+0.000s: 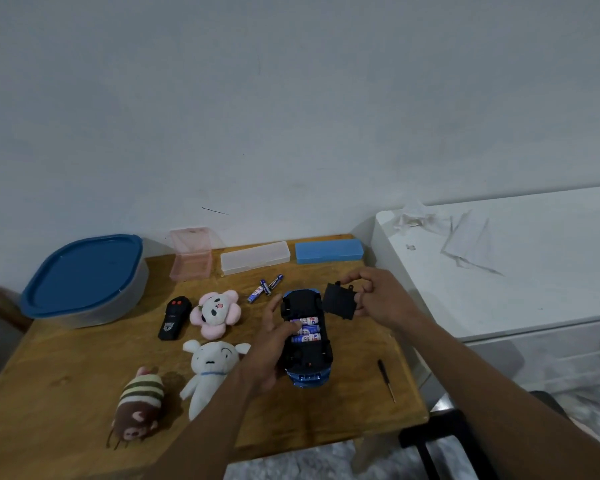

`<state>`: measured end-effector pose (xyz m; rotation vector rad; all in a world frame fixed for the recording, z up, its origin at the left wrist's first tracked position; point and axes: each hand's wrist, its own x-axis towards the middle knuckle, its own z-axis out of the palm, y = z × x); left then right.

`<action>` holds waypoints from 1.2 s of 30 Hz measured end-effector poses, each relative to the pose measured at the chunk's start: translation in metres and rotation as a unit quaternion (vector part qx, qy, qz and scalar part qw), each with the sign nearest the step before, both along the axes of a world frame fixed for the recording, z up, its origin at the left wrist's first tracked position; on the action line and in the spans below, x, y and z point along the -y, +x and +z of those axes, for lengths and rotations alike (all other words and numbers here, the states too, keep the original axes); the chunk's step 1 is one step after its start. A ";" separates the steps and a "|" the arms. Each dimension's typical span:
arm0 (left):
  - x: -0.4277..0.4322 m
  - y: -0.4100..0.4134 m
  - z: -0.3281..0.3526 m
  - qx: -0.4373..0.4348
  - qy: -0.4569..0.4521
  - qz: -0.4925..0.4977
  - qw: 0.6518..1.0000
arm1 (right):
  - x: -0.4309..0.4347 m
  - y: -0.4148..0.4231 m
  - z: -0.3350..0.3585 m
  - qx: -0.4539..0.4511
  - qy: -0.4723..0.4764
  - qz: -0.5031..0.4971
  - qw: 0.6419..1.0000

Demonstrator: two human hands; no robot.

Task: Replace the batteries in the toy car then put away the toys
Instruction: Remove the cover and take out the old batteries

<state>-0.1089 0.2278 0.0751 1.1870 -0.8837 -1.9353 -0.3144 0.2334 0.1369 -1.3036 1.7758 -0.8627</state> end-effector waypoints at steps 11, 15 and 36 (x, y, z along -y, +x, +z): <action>-0.002 0.020 -0.010 -0.011 0.003 -0.019 1.000 | -0.001 0.003 -0.062 -0.094 0.085 0.051 0.991; -0.002 0.027 -0.015 -0.008 0.011 -0.017 1.000 | -0.005 0.007 -0.079 -0.168 0.099 0.108 0.975; -0.010 0.014 -0.026 -0.011 0.027 -0.065 0.997 | -0.031 -0.022 -0.111 -0.262 0.140 0.211 0.931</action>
